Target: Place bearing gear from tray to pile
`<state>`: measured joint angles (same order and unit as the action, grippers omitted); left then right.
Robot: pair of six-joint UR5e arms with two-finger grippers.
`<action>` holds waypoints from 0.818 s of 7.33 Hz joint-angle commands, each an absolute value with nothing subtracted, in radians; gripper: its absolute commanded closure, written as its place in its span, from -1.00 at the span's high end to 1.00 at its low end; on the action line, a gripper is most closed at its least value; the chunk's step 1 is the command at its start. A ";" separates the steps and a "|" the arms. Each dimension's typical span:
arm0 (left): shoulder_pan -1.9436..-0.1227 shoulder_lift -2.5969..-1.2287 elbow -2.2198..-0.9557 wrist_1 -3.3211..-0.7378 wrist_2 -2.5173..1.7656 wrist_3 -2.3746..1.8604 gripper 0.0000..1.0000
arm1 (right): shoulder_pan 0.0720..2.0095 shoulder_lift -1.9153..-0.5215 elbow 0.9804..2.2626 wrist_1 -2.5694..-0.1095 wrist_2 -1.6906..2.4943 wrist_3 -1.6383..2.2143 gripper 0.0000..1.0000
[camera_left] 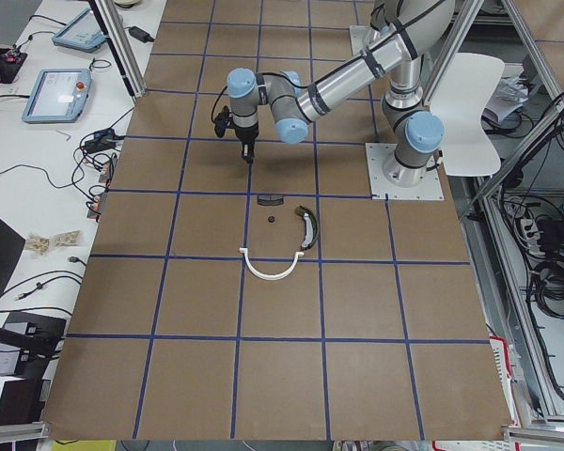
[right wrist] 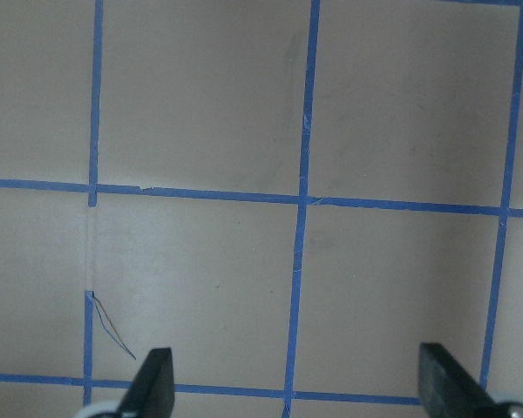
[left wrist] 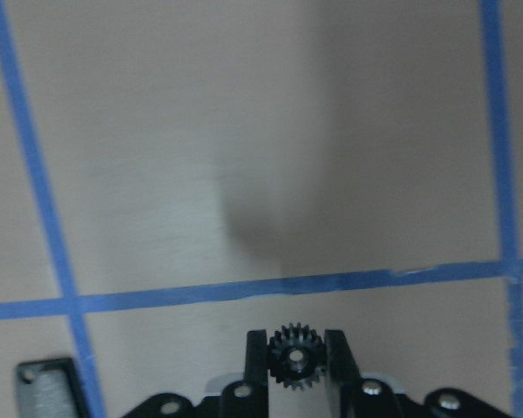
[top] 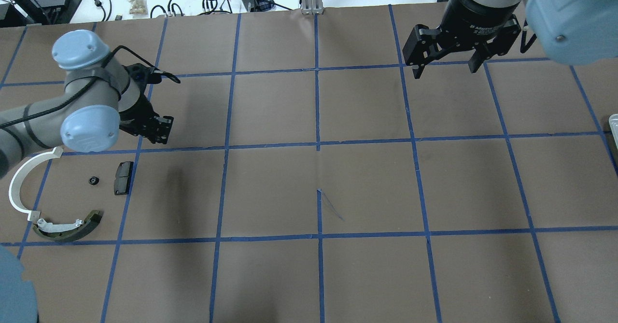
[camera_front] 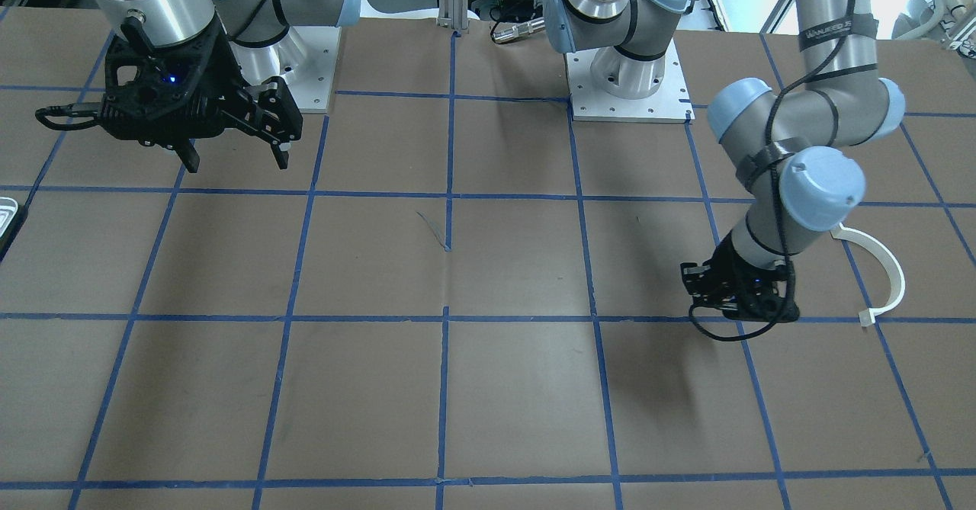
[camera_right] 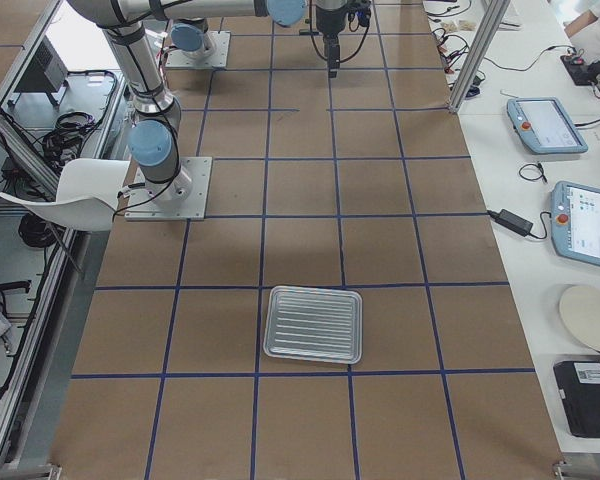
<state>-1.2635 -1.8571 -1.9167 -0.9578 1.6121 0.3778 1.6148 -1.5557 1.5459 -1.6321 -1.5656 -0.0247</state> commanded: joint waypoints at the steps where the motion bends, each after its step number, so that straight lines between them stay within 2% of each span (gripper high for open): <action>1: -1.101 -1.864 -1.925 -0.957 1.659 0.588 -1.00 | 1.615 -1.557 1.557 -1.635 -1.565 -0.025 1.00; 4: -0.909 -1.893 -1.925 -0.943 1.664 0.770 -1.00 | 1.617 -1.555 1.557 -1.637 -1.557 -0.026 1.00; 6: -0.902 -1.922 -1.928 -0.946 1.663 0.785 -1.00 | 1.617 -1.554 1.557 -1.638 -1.555 -0.026 1.00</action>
<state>-0.9142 -1.9030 -1.9267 -0.9453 1.6638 0.7721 1.6168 -1.5551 1.5569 -1.6368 -1.5571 -0.0252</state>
